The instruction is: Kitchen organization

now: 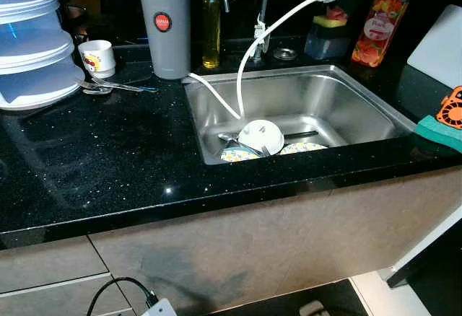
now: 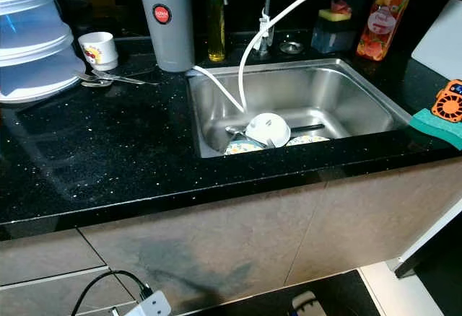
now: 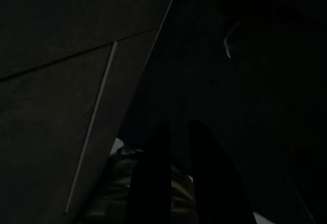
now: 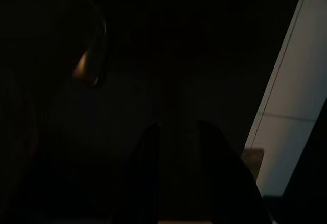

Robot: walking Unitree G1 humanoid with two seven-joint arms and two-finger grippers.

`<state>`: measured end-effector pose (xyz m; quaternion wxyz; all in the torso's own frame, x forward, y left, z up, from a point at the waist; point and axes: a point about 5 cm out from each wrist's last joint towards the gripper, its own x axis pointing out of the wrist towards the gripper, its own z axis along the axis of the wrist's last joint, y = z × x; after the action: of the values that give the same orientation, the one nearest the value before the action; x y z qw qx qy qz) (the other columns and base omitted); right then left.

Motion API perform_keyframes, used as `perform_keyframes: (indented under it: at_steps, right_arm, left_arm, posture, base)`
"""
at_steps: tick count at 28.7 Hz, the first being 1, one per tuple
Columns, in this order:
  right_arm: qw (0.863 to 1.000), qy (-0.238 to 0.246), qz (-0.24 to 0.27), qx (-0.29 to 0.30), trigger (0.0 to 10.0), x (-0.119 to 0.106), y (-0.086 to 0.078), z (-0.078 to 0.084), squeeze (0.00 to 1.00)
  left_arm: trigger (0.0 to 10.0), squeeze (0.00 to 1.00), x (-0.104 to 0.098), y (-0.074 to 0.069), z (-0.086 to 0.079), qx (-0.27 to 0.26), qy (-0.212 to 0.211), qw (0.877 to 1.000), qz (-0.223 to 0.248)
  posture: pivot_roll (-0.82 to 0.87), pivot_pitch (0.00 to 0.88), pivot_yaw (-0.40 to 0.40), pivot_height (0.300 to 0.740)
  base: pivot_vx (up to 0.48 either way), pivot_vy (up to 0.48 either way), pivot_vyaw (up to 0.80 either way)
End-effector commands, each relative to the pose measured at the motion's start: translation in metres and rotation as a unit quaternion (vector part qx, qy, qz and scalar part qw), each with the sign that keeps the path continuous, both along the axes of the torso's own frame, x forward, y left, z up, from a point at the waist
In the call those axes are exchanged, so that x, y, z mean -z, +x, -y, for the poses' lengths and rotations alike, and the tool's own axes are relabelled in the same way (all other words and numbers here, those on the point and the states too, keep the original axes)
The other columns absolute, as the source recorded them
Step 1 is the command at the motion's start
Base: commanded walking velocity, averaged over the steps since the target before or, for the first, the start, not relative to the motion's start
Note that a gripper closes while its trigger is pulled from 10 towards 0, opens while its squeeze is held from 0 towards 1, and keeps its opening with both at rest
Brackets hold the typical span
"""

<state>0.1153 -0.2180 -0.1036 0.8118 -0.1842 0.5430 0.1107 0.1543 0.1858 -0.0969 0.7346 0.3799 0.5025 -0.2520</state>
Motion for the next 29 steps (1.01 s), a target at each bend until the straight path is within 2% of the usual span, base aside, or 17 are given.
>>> perform_keyframes:
  at_steps: [1,3,5,11,13,15,18,19,20,21,22,23,24,25,26,27,29]
  right_arm:
    - [1.0,-0.002,-0.001,-0.005,10.0,0.0,0.0,0.0,0.0]
    - [1.0,-0.008,-0.004,-0.006,10.0,0.0,-0.001,0.002,0.0]
    - [1.0,-0.018,-0.008,-0.017,10.0,0.001,-0.005,0.003,0.0]
    - [0.999,-0.043,0.013,0.013,10.0,-0.003,0.004,0.013,0.0]
    - [0.998,-0.045,0.026,0.034,10.0,-0.005,0.008,0.017,0.0]
    - [0.998,-0.047,0.024,0.028,10.0,-0.006,0.007,0.019,0.0]
    - [0.998,-0.059,0.005,0.026,10.0,-0.004,-0.002,0.026,0.0]
    - [0.998,-0.061,0.002,0.032,10.0,-0.004,-0.005,0.028,0.0]
    - [0.997,-0.058,0.001,0.045,10.0,-0.004,-0.007,0.028,0.0]
    - [0.997,-0.056,0.001,0.054,10.0,-0.003,-0.008,0.029,0.0]
    - [0.996,-0.046,0.003,0.077,10.0,-0.003,-0.009,0.028,0.0]
    - [0.996,-0.046,0.003,0.077,10.0,-0.003,-0.009,0.028,0.0]
    - [0.994,-0.033,0.008,0.108,10.0,-0.003,-0.009,0.028,0.0]
    - [0.989,-0.016,0.015,0.149,10.0,-0.003,-0.008,0.028,0.0]
    - [0.989,-0.016,0.015,0.149,10.0,-0.003,-0.008,0.028,0.0]
    - [0.982,0.001,0.023,0.186,10.0,-0.003,-0.006,0.027,0.0]
    - [0.97,0.027,0.034,0.24,10.0,-0.004,-0.002,0.025,0.0]
  left_arm:
    - [10.0,0.0,0.0,0.002,0.006,0.008,-0.004,1.0,0.005]
    - [10.0,0.0,0.001,0.002,0.012,0.011,-0.006,1.0,0.007]
    - [10.0,0.0,-0.002,0.005,-0.005,0.027,0.005,1.0,0.011]
    - [10.0,0.0,-0.003,0.006,-0.009,0.035,0.005,0.999,0.01]
    - [10.0,0.0,-0.003,0.005,-0.011,0.02,0.006,1.0,0.01]
    - [10.0,0.0,-0.002,0.003,-0.015,0.009,0.011,1.0,0.005]
    - [10.0,0.0,-0.003,0.005,-0.016,-0.067,-0.017,0.998,0.007]
    - [10.0,0.0,-0.005,0.008,-0.017,-0.125,-0.035,0.991,0.015]
    - [10.0,0.0,-0.006,0.011,-0.019,-0.209,-0.059,0.976,0.029]
    - [10.0,0.0,-0.006,0.012,-0.021,-0.267,-0.074,0.96,0.038]
    - [10.0,0.0,-0.007,0.013,-0.024,-0.332,-0.088,0.938,0.051]
    - [10.0,0.0,-0.007,0.013,-0.024,-0.332,-0.088,0.938,0.051]
    - [10.0,0.0,-0.008,0.014,-0.027,-0.387,-0.101,0.914,0.062]
    - [10.0,0.0,-0.009,0.015,-0.028,-0.42,-0.119,0.898,0.064]
    - [10.0,0.0,-0.009,0.015,-0.028,-0.42,-0.119,0.898,0.064]
    - [10.0,0.0,-0.009,0.014,-0.028,-0.435,-0.13,0.889,0.063]
    - [10.0,0.0,-0.008,0.013,-0.029,-0.423,-0.129,0.895,0.057]
  posture:
    - [-0.02,0.0,-0.045,0.74]
    - [-0.01,0.0,-0.051,0.74]
    - [-0.01,0.0,-0.054,0.74]
    - [-0.01,0.0,-0.047,0.74]
    - [-0.02,0.0,-0.055,0.74]
    - [-0.02,0.0,-0.058,0.74]
    - [-0.02,0.0,-0.054,0.74]
    - [-0.02,0.0,-0.054,0.74]
    - [-0.02,0.0,-0.055,0.74]
    - [-0.02,0.0,-0.055,0.74]
    - [-0.01,0.0,-0.056,0.74]
    - [-0.01,0.0,-0.056,0.74]
    - [0.0,0.0,-0.051,0.74]
    - [0.0,0.0,-0.04,0.74]
    - [0.0,0.0,-0.04,0.74]
    - [0.0,0.0,-0.04,0.74]
    - [-0.01,0.0,-0.038,0.74]
  base:
    - [0.0,0.0,0.0]
    - [0.0,0.0,0.0]
    - [0.0,0.0,0.0]
    - [0.0,0.0,0.0]
    - [0.0,0.0,0.0]
    - [0.0,0.0,0.0]
    - [0.0,0.0,0.0]
    - [0.0,0.0,0.0]
    - [0.0,0.0,0.0]
    - [0.0,0.0,0.0]
    - [0.0,0.0,0.0]
    - [0.0,0.0,0.0]
    - [0.0,0.0,0.0]
    - [0.0,0.0,0.0]
    - [0.0,0.0,0.0]
    - [0.0,0.0,0.0]
    - [0.0,0.0,0.0]
